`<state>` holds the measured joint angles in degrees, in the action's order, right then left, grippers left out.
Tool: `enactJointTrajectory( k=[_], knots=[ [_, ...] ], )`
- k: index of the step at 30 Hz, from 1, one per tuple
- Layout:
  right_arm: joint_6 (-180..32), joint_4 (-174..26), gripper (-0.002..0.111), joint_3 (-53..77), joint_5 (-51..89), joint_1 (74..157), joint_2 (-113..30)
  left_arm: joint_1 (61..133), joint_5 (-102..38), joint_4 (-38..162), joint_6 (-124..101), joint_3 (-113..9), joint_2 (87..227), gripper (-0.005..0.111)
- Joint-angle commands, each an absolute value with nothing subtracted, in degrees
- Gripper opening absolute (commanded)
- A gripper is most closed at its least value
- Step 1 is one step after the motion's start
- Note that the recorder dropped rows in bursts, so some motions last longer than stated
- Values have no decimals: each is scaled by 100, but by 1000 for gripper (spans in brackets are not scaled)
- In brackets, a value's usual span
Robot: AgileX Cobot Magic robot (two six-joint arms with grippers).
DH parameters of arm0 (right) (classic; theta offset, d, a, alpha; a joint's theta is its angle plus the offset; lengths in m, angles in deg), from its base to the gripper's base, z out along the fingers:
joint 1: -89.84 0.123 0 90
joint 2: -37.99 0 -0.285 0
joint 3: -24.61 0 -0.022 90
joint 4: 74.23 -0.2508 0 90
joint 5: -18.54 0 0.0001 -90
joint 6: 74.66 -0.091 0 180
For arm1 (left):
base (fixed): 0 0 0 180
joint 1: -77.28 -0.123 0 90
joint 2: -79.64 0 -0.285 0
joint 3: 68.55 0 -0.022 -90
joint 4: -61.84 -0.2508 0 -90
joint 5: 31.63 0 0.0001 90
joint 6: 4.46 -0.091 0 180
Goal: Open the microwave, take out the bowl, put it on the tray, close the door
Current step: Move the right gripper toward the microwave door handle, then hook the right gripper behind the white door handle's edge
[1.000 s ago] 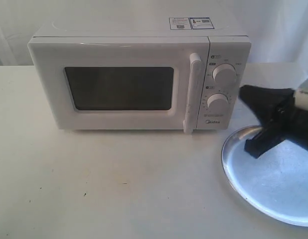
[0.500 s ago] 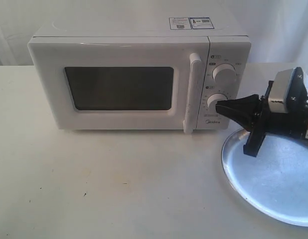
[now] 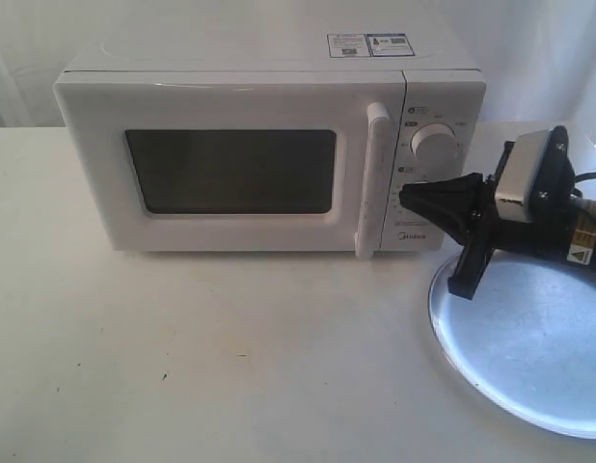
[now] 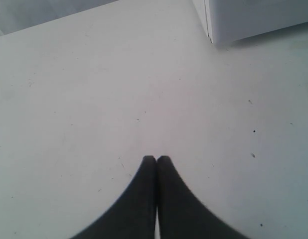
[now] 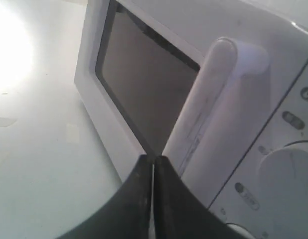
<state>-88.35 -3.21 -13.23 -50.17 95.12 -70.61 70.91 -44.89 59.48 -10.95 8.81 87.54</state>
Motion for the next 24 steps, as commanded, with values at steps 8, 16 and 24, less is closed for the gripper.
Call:
enactJointTrajectory(
  k=[8, 16, 24],
  knots=[
    [-9063, -504, 26, -1279, -4102, 9676, -7064, 7109, -4498, 5994, -1073, 867, 8742, 0],
    [-9009, -613, 62, -1264, -4193, 9676, -7217, 7109, -4498, 5994, -1073, 867, 8742, 0],
    [-9144, -869, 57, -963, -4886, 9676, -7778, 7109, -4498, 5994, -1073, 867, 8742, 0]
  ],
)
